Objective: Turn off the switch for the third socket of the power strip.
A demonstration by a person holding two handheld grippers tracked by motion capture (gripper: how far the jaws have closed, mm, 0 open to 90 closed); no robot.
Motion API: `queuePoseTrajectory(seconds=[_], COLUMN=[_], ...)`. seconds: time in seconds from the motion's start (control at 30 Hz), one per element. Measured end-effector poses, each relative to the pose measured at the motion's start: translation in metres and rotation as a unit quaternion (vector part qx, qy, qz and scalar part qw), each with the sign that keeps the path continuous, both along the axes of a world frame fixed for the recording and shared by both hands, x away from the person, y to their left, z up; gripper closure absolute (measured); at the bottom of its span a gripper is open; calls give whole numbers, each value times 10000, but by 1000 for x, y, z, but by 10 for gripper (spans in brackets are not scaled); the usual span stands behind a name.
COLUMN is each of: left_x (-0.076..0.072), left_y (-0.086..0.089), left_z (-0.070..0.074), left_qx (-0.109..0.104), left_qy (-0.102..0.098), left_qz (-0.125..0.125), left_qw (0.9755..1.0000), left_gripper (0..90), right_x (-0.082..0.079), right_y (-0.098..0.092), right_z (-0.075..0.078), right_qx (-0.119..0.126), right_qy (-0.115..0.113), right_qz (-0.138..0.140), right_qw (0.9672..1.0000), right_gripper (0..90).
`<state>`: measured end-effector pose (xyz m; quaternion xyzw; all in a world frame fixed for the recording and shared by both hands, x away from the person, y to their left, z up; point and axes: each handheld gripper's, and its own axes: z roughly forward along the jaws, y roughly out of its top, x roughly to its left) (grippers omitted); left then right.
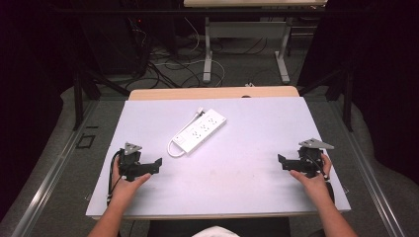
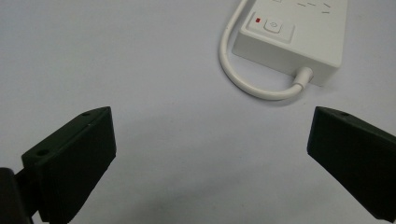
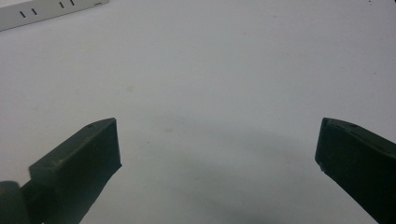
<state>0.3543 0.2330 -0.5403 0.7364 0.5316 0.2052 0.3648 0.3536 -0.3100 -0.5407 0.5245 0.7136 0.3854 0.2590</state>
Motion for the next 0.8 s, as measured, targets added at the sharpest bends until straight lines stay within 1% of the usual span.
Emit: queuePoseTrajectory(seconds=[0.03, 0.1, 0.13, 0.17, 0.2, 0.23, 0.27, 0.33, 0.4, 0.43, 0.5, 0.57, 0.6, 0.67, 0.7, 0.73, 0.8], left_x=[1, 2, 2, 2, 2, 1, 0, 0, -1, -1, -2, -2, -3, -4, -5, -5, -5], left_y=[0, 0, 0, 0, -1, -1, -1, -2, -2, -2, -3, -5, -6, -7, -8, -9, -10], left_z=[-1, -1, -1, -1, -2, -2, -1, -1, 1, 0, 1, 1, 1, 2, 2, 3, 3], left_qx=[-24, -45, -49, -47, -44, 2, 16, 22, 32, 36, -31, -59, -49, 0, 2, 13, 19], left_qy=[-57, -45, -7, -9, -43, -18, 13, -55, -5, -11, 13, 3, -39, -12, -25, -26, -51], left_qz=[28, 48, 32, 41, 58, 71, 62, 71, 35, 22, -4, 4, -8, -91, -87, -110, -159], left_qw=[10000, 10000, 10000, 10000, 10000, 10000, 10000, 10000, 10000, 10000, 10000, 10000, 10000, 10000, 10000, 9999, 9999], left_gripper=[11, 11, 11, 12, 11, 11, 11, 11, 12, 13, 28, 31, 40, 62, 62, 72, 87], right_x=[-1, -2, -3, -4, -4, -4, -6, -6, -7, -7, -7, -8, -8, -10, -10, -11, -11], right_y=[1, 3, 3, 4, 4, 4, 5, 5, 5, 6, 7, 8, 9, 11, 11, 11, 10], right_z=[0, 0, 0, 0, 0, 0, -1, 0, 0, 1, 1, 1, 0, 0, 0, 0, 0], right_qx=[-35, -15, -1, 13, 15, 15, 45, -6, 0, 7, -20, -25, -44, -41, -41, -93, -78], right_qy=[-19, -24, -26, -41, 14, 14, 69, 22, 17, -7, -38, -23, 1, 22, 22, -4, -18], right_qz=[16, 33, 52, 8, 7, 7, -9, -29, -35, -41, -50, -57, -56, -44, -44, -49, -42], right_qw=[10000, 10000, 10000, 10000, 10000, 10000, 10000, 10000, 10000, 10000, 10000, 10000, 10000, 10000, 10000, 9999, 10000], right_gripper=[0, 0, 0, 0, 0, 0, 0, 0, 0, 0, 0, 0, 0, 0, 0, 0, 0])
